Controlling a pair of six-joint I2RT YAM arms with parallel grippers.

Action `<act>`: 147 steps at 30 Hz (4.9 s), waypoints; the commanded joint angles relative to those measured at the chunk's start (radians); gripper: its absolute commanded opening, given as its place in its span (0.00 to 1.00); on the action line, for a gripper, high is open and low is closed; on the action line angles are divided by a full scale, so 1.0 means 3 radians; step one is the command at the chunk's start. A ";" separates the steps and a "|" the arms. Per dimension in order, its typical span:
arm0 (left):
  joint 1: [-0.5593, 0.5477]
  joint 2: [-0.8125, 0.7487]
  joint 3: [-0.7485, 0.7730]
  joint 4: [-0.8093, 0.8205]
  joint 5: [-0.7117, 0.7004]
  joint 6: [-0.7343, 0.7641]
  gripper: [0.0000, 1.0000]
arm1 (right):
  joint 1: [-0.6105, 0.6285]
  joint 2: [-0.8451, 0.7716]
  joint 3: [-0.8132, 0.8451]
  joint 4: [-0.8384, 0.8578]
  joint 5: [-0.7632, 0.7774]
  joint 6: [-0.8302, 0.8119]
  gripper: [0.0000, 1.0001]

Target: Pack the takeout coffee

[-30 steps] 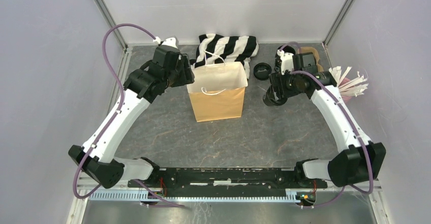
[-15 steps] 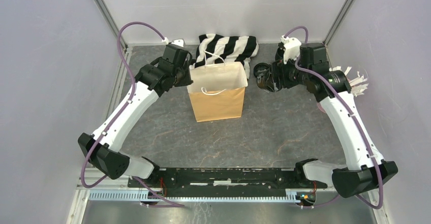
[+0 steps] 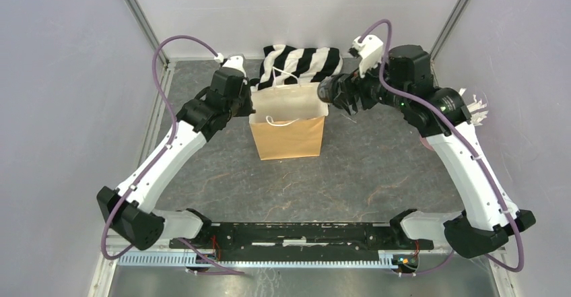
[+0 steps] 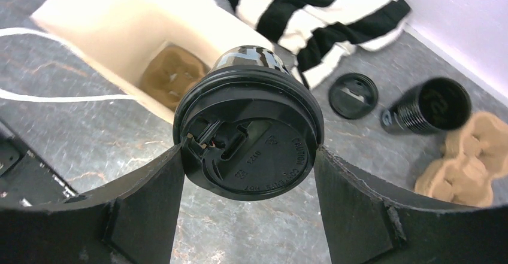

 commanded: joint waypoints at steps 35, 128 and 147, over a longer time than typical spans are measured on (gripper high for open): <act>0.0008 -0.2313 -0.2306 0.1870 0.1214 0.0516 0.02 | 0.2726 0.0166 -0.0560 0.0064 0.1862 -0.1041 0.63; 0.0010 -0.2989 -0.2560 0.1402 0.1074 0.0296 0.02 | 0.2309 0.1038 -0.1016 0.0812 0.1414 -0.2722 0.54; 0.0008 -0.3135 -0.2788 0.1575 0.1261 0.0335 0.02 | 0.2088 0.1053 -0.1229 0.1251 0.1897 -0.2929 0.53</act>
